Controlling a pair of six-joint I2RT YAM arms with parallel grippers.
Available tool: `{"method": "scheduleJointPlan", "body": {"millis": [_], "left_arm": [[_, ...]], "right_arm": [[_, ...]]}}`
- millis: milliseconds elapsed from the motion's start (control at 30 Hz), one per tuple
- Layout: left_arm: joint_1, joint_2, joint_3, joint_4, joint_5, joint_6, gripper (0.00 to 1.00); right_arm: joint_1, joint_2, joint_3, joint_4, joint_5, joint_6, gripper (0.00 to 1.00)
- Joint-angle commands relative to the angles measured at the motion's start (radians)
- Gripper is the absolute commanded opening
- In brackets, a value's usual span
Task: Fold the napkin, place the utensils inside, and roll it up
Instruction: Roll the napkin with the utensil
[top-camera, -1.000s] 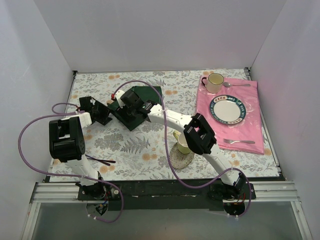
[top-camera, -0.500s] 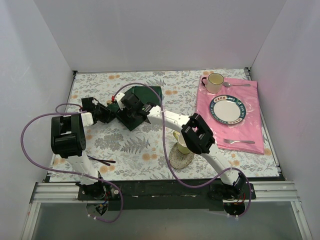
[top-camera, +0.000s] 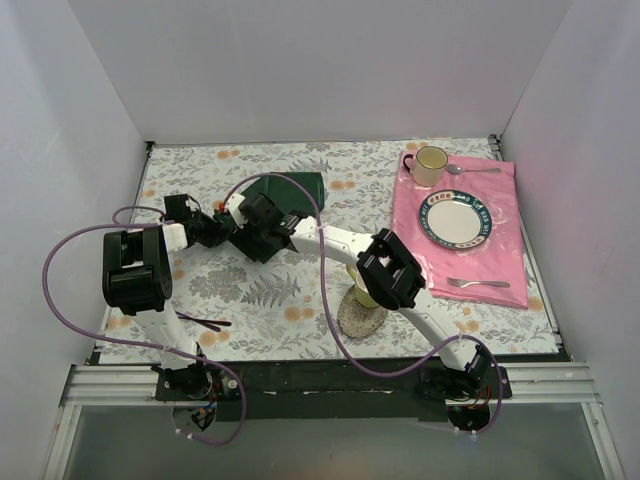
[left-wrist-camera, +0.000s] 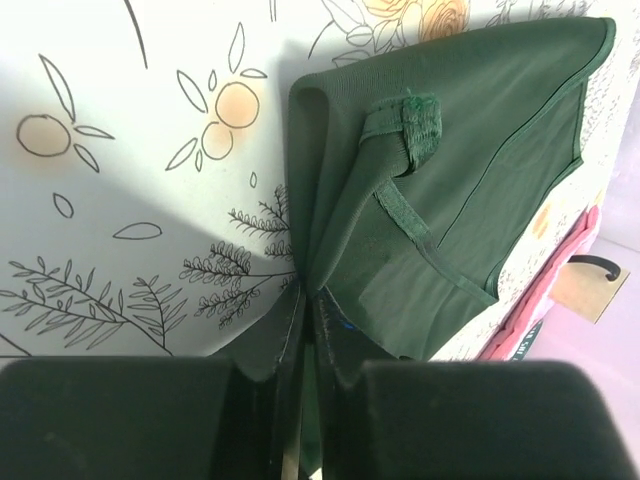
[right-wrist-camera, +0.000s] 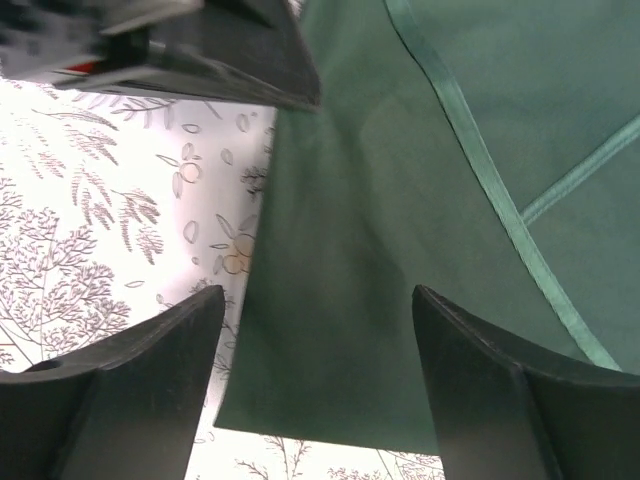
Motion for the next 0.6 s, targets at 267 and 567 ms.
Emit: {"method": "scheduleJointPlan", "body": {"millis": [267, 567], "left_arm": [[-0.004, 0.002, 0.109, -0.155, 0.042, 0.02, 0.01], [-0.004, 0.021, 0.124, -0.18, 0.054, 0.024, 0.0]], "right_arm": [[0.03, 0.027, 0.024, 0.117, 0.047, -0.109, 0.73], [0.045, 0.068, 0.039, 0.148, 0.089, -0.143, 0.68]]}}
